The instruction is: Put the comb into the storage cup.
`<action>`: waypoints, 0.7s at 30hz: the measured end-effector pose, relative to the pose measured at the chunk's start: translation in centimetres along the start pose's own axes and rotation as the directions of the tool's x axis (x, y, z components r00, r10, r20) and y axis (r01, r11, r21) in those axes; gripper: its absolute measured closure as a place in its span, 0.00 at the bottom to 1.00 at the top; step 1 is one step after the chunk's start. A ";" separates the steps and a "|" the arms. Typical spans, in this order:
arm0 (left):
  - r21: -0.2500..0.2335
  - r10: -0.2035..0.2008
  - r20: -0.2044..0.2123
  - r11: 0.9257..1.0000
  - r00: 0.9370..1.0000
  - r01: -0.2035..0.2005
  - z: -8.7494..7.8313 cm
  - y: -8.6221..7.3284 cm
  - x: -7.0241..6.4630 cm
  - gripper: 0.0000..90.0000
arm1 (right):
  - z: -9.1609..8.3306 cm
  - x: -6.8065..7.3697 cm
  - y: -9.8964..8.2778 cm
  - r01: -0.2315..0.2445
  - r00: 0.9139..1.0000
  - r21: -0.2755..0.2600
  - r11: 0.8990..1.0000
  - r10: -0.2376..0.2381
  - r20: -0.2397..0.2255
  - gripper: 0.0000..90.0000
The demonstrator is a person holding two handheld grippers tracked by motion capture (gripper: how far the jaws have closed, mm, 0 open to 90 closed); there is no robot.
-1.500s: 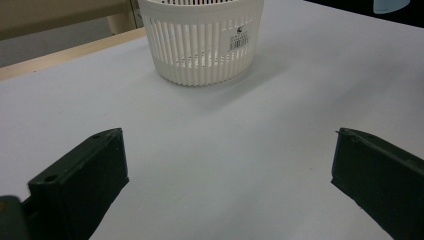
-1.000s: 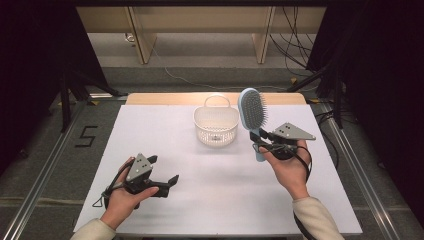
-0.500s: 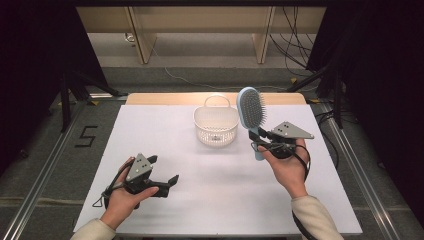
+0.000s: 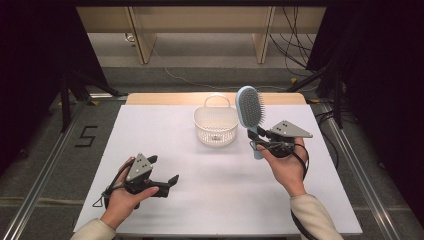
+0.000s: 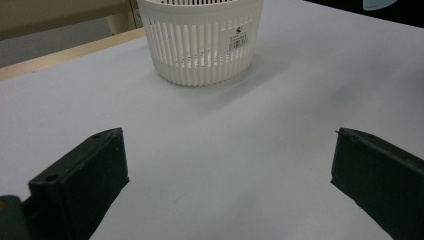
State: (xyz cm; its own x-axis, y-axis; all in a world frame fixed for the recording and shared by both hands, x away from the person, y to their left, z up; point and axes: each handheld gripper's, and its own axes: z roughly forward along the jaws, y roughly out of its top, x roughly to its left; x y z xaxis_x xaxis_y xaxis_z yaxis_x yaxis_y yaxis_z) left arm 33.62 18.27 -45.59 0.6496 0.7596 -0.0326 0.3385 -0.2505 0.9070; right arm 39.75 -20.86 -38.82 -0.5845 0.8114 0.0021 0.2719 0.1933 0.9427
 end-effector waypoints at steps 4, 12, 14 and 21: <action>0.000 0.000 0.000 1.000 1.000 0.000 0.0 0.0 0.0 0.01 | 0.1 0.1 0.1 -0.003 1.000 -0.001 1.000 0.003 -0.001 0.78; -0.001 -0.002 0.000 1.000 1.000 0.002 0.0 0.0 0.0 0.01 | 0.3 0.2 0.1 -0.005 1.000 0.000 1.000 0.005 -0.003 0.78; -0.002 -0.003 0.000 1.000 1.000 0.003 0.0 0.0 0.0 0.01 | 0.4 0.2 0.2 -0.003 1.000 -0.001 1.000 0.003 -0.005 0.78; -0.001 -0.003 0.000 1.000 1.000 0.003 0.0 0.0 0.0 0.01 | 0.6 0.3 0.3 -0.001 1.000 -0.001 1.000 0.001 -0.008 0.78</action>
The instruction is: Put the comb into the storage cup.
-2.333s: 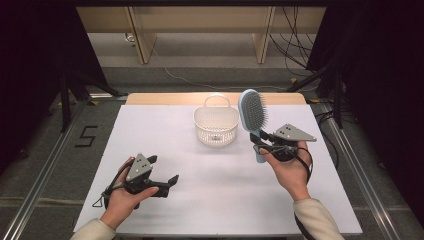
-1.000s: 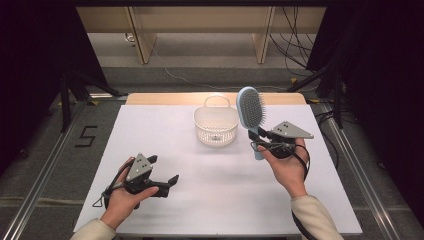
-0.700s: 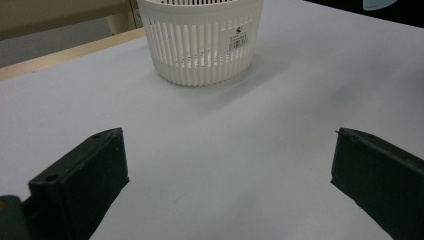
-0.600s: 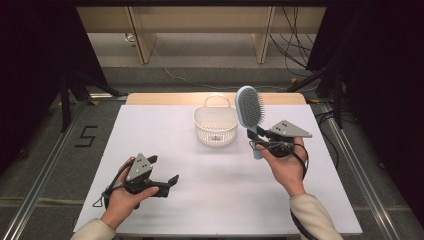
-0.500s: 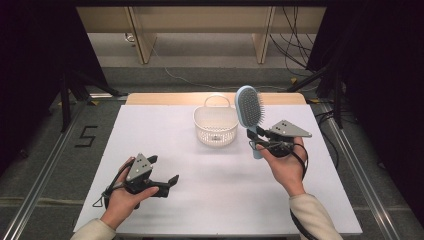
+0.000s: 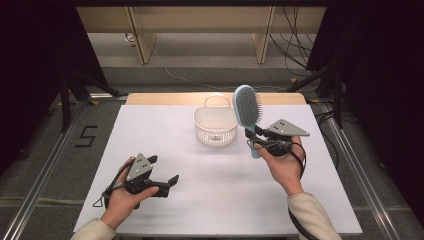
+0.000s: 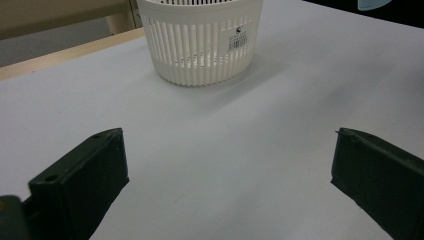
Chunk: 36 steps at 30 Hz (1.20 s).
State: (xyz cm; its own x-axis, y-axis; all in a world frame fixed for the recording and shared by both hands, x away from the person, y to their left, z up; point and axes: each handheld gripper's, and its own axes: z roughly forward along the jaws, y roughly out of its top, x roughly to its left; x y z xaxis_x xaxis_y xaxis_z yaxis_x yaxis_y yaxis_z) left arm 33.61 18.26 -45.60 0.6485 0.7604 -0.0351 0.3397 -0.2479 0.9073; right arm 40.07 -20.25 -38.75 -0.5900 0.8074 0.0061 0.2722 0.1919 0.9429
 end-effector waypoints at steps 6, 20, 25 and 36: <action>0.000 0.003 0.001 1.000 1.000 -0.003 0.0 0.0 0.0 0.01 | 0.1 0.0 0.1 -0.004 1.000 -0.002 1.000 0.004 0.001 0.78; -0.002 0.002 -0.001 1.000 1.000 -0.002 0.0 0.1 0.0 0.01 | 0.5 0.0 0.6 -0.006 1.000 -0.012 1.000 0.006 -0.003 0.78; -0.002 0.002 0.000 1.000 1.000 -0.002 0.0 0.1 0.0 0.01 | 0.5 0.0 0.7 -0.008 1.000 -0.016 1.000 0.008 -0.001 0.78; -0.004 0.001 -0.002 1.000 1.000 -0.001 -0.1 0.1 0.0 0.01 | 0.9 0.2 0.9 -0.007 1.000 -0.016 1.000 0.007 -0.004 0.78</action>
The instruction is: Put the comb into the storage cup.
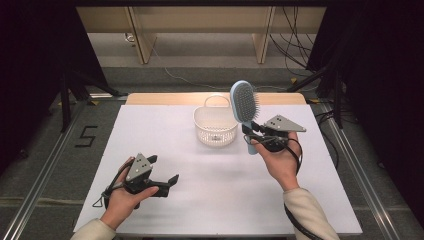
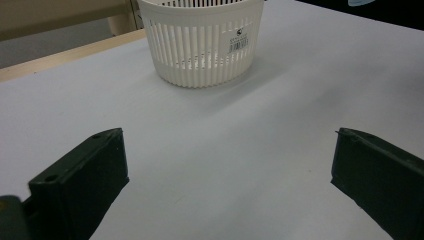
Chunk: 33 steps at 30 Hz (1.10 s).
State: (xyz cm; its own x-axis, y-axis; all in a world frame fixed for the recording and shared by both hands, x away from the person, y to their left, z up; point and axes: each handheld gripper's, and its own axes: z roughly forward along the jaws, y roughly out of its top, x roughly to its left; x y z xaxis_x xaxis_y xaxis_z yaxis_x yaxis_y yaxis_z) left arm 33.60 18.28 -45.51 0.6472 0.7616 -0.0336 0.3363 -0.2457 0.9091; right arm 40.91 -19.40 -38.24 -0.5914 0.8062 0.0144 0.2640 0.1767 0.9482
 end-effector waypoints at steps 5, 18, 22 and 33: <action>0.000 0.000 0.000 1.000 1.000 0.000 0.0 0.0 0.0 0.01 | 0.2 0.1 0.1 -0.002 1.000 -0.002 1.000 0.002 -0.001 0.78; 0.001 -0.001 0.002 1.000 1.000 0.001 0.0 0.0 0.0 0.01 | 0.5 0.1 0.2 0.000 1.000 -0.007 1.000 0.000 0.003 0.78; 0.005 0.001 0.003 1.000 1.000 -0.001 0.1 0.0 -0.1 0.01 | 0.6 0.2 0.3 -0.001 1.000 -0.010 1.000 0.001 0.002 0.78; 0.005 0.003 0.006 1.000 1.000 -0.003 0.1 0.0 -0.1 0.01 | 0.8 0.4 0.4 0.010 1.000 -0.010 1.000 -0.010 0.004 0.78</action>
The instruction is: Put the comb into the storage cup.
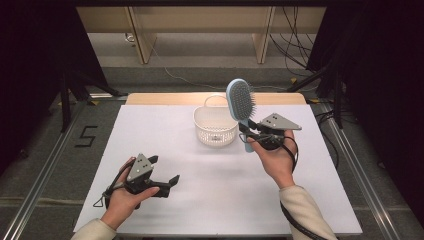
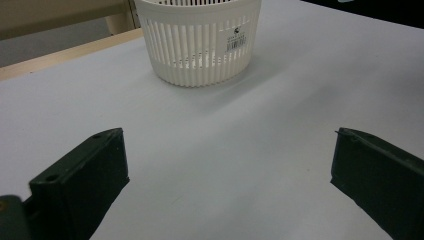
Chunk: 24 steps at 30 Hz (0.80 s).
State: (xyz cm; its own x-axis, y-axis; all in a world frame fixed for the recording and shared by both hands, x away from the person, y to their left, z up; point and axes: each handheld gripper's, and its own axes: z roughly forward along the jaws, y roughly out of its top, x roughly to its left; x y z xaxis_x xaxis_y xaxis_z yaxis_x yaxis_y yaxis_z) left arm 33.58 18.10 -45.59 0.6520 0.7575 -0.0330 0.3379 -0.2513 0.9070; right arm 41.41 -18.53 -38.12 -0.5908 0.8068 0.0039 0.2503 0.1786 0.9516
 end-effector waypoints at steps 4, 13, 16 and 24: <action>-0.002 0.002 0.000 1.000 1.000 -0.002 0.0 0.0 0.0 0.01 | 0.2 0.0 0.0 -0.003 1.000 0.002 1.000 0.003 0.000 0.78; -0.001 0.002 0.002 1.000 1.000 -0.002 0.0 0.0 0.0 0.01 | 0.3 0.1 0.2 0.003 1.000 -0.005 1.000 -0.003 0.000 0.78; -0.001 0.002 0.002 1.000 1.000 -0.002 0.0 0.0 0.0 0.01 | 0.4 0.1 0.2 0.002 1.000 -0.006 1.000 -0.002 0.001 0.78; -0.001 0.002 0.002 1.000 1.000 -0.002 0.0 0.0 0.0 0.01 | 0.6 0.1 0.3 0.002 1.000 -0.005 1.000 -0.002 0.000 0.78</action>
State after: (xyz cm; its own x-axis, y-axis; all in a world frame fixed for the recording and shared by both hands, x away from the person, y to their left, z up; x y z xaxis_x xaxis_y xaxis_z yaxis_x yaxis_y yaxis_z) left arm 33.53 18.09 -45.58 0.6537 0.7561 -0.0320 0.3358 -0.2519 0.9076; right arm 41.84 -18.03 -37.97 -0.5913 0.8065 0.0019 0.2452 0.1775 0.9531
